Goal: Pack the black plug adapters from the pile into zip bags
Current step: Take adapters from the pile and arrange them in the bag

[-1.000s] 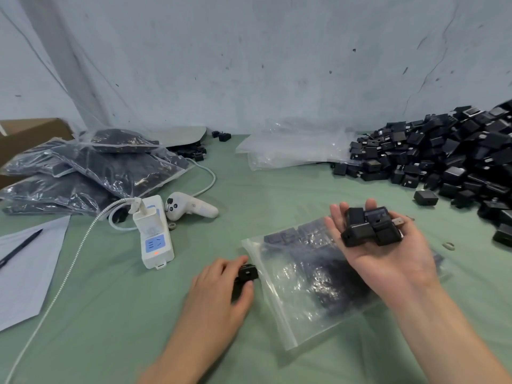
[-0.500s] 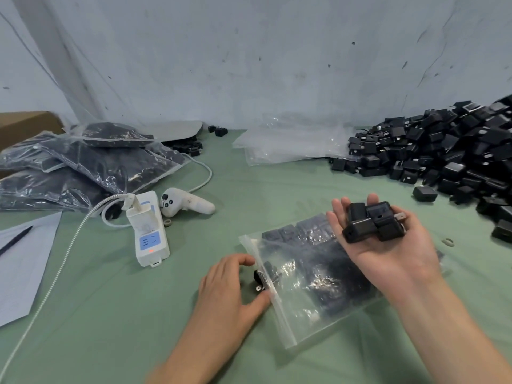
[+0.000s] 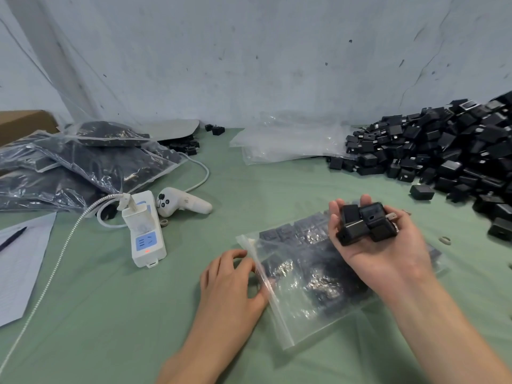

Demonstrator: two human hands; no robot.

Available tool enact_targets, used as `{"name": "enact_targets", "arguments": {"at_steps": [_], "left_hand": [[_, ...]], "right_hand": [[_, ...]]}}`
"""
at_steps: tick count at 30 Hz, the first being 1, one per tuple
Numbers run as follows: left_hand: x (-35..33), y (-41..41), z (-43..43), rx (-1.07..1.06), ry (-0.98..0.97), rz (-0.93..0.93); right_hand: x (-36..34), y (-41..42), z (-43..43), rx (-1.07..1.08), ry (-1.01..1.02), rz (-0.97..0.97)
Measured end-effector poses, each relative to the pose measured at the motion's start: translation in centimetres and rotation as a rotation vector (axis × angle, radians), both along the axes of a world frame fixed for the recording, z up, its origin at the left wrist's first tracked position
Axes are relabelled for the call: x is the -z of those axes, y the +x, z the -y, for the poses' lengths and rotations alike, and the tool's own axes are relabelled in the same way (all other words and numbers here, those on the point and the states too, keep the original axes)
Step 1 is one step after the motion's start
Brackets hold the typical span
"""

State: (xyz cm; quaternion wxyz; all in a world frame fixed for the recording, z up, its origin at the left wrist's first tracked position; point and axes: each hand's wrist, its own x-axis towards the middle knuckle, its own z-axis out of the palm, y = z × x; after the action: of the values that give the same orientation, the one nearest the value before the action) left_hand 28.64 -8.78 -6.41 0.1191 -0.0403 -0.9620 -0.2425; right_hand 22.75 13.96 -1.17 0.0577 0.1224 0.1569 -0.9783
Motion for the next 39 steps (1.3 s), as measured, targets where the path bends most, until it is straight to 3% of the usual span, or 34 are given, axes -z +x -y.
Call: {"name": "enact_targets", "arguments": {"at_steps": [16, 27, 33, 36, 39], "left_hand": [[0.8, -1.6, -1.2, -0.131, -0.062, -0.023], [0.3, -1.9, -2.1, -0.222, -0.091, 0.022], [-0.4, -1.7, -1.4, -0.173, -0.066, 0.113], [-1.2, -1.7, -0.1, -0.13, 0.016, 0.111], [-2.3, -1.5, 1.0, -0.203, 0.281, -0.047]], "right_hand": [[0.0, 0.2, 0.0, -0.014, -0.001, 0.013], [0.2, 0.3, 0.2, -0.021, 0.004, 0.023], [0.3, 0.3, 0.2, -0.018, -0.002, 0.018], [0.3, 0.3, 0.3, -0.014, -0.009, 0.006], [0.2, 0.3, 0.4, -0.016, 0.0, 0.0]]}}
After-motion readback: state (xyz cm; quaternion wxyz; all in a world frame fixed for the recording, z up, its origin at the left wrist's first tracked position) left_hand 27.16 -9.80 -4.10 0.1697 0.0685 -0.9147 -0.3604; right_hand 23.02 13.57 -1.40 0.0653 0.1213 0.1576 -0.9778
